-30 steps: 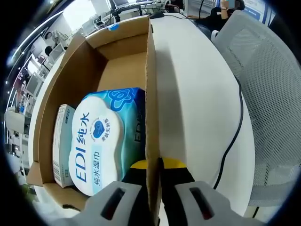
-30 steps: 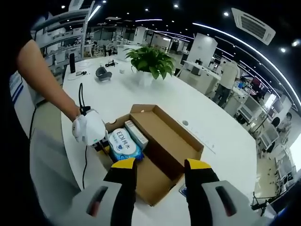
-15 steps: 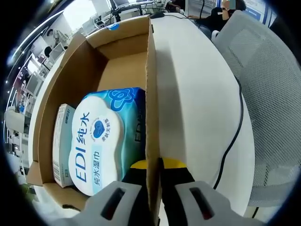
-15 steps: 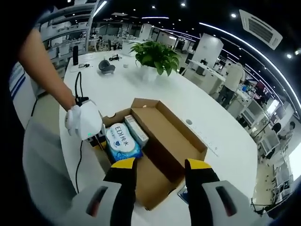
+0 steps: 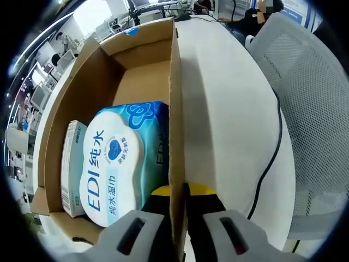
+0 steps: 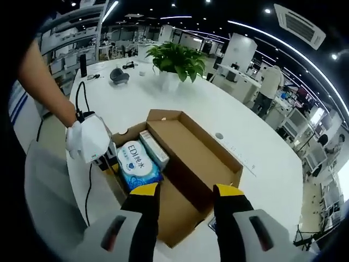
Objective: Operate the shoe box by opening the lid, removing the specified soft item, and placing it in the target area until the item is outside and the box remains undamaged.
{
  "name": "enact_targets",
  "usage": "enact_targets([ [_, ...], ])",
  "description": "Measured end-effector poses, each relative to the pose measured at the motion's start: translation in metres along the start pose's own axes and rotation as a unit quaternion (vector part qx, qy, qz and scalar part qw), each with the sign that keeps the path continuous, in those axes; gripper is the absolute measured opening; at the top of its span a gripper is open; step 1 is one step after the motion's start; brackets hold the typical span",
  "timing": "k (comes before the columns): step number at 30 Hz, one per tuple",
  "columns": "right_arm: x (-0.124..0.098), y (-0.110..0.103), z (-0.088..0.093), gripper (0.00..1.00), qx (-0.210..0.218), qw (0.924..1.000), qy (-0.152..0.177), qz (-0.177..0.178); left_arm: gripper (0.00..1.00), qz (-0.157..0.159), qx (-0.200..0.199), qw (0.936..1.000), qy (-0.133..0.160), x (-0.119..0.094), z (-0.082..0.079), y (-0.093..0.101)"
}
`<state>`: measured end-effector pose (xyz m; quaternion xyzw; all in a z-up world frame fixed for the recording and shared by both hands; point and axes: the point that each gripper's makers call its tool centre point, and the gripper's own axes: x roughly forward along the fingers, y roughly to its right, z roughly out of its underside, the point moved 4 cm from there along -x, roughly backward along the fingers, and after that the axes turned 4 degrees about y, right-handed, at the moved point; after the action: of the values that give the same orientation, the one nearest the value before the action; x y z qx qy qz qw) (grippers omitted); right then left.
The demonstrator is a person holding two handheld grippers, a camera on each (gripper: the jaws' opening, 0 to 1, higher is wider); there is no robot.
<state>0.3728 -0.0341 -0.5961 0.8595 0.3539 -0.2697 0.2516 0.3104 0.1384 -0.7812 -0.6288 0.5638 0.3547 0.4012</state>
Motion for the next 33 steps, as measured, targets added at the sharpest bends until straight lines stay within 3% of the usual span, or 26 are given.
enact_targets([
  [4, 0.003, -0.003, -0.001, 0.37, 0.053, 0.9982, 0.026, -0.013, 0.02, 0.000, 0.000, 1.0000, 0.000, -0.001, -0.001, -0.002],
  [5, 0.003, -0.002, -0.004, 0.36, 0.056, 0.9976, 0.038, -0.012, 0.02, 0.001, 0.000, 1.0000, 0.000, -0.001, 0.000, -0.002],
  [9, 0.008, 0.002, -0.001, 0.36, 0.043, 0.9987, 0.025, -0.009, 0.02, 0.000, 0.000, 1.0000, 0.000, 0.000, -0.001, -0.003],
  [14, 0.023, 0.003, 0.001, 0.36, -0.008, 0.9995, -0.004, -0.030, 0.02, 0.000, 0.000, 1.0000, 0.000, -0.001, -0.002, -0.003],
  [18, 0.024, 0.006, -0.022, 0.35, -0.059, 0.9964, -0.023, -0.056, 0.02, 0.000, 0.000, 1.0000, 0.000, 0.000, -0.002, -0.003],
  [21, 0.029, 0.010, -0.032, 0.35, -0.056, 0.9962, -0.011, -0.066, 0.02, 0.001, 0.000, 1.0000, 0.000, -0.001, -0.003, -0.003],
  [26, 0.047, 0.007, -0.030, 0.28, -0.065, 0.9954, -0.010, -0.071, 0.02, 0.001, 0.000, 1.0000, 0.000, -0.001, -0.002, -0.002],
  [29, 0.057, 0.005, -0.027, 0.26, -0.103, 0.9913, -0.026, -0.078, 0.02, 0.001, 0.000, 1.0000, 0.000, 0.000, -0.002, -0.002],
  [31, 0.060, 0.004, -0.030, 0.25, -0.149, 0.9845, -0.025, -0.089, 0.02, 0.001, -0.001, 1.0000, -0.001, 0.000, -0.002, -0.002],
  [33, 0.061, 0.004, -0.032, 0.25, -0.146, 0.9850, -0.022, -0.089, 0.02, 0.001, -0.001, 1.0000, -0.001, 0.000, -0.002, -0.002],
])
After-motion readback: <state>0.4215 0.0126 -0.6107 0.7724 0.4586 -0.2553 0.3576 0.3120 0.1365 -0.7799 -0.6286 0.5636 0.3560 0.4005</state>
